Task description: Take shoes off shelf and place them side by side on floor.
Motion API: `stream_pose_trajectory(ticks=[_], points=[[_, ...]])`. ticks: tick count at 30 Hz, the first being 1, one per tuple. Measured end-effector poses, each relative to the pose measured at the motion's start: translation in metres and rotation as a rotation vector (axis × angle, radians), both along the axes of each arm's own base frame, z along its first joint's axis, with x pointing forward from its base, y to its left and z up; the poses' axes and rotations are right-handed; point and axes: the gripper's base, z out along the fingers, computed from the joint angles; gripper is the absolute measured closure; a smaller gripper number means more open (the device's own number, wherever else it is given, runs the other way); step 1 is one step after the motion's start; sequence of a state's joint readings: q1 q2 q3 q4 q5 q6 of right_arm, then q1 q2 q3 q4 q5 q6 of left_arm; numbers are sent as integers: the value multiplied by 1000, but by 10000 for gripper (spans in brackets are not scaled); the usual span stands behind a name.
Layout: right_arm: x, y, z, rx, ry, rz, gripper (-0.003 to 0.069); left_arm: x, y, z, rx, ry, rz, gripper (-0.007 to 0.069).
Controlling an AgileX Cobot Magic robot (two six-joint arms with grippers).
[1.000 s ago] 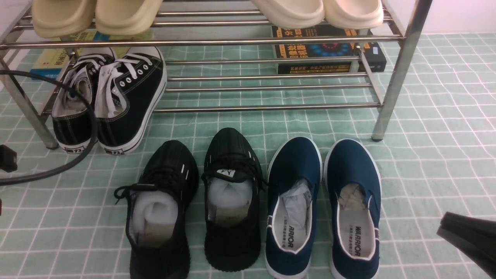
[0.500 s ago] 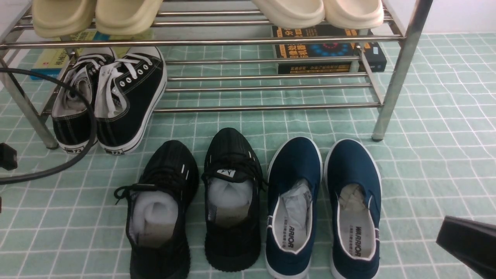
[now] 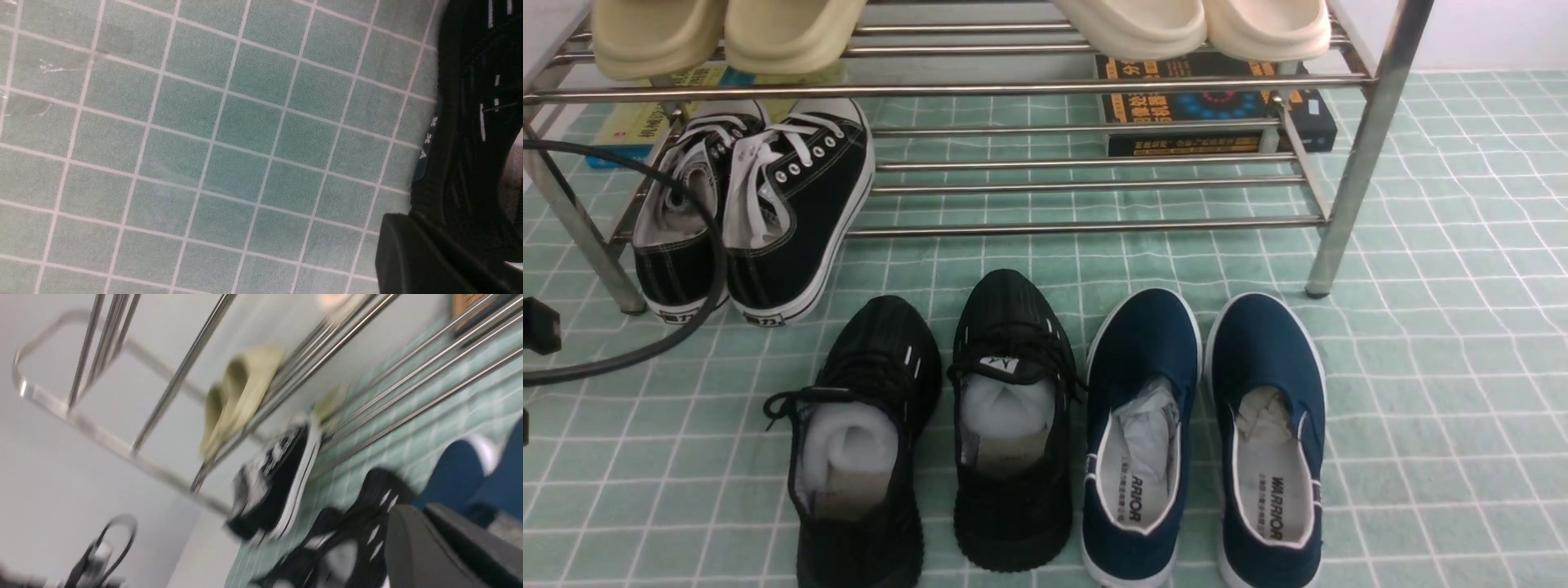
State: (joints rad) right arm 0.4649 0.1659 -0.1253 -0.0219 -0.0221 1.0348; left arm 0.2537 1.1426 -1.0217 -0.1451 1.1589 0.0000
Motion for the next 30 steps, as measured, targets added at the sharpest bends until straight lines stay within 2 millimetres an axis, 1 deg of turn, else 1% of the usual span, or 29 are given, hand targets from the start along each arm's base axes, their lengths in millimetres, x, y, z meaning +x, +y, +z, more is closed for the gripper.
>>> stream_pose_trajectory(ticks=[1,2,5,6,9,14,26,30], points=[[-1,-6,-14,24,1,-72,599,1,0,0,-4,-7,1,606],[-2,-9,-22,34,8,-113,596,1,0,0,-6,-10,2,606],[-2,-16,-40,38,27,-216,592,1,-1,1,-13,-13,2,603],[-2,-16,-40,39,24,-216,592,1,-1,1,-13,-13,2,603],[-5,-21,-45,50,49,-301,587,1,-1,1,-13,-13,2,599],[-4,-25,-52,100,142,-372,578,2,-1,1,-16,-28,4,592],[-4,-26,-54,74,154,-390,561,4,-1,2,-21,-52,8,587],[-5,-26,-55,38,155,-394,558,4,-2,2,-17,-49,-3,587]])
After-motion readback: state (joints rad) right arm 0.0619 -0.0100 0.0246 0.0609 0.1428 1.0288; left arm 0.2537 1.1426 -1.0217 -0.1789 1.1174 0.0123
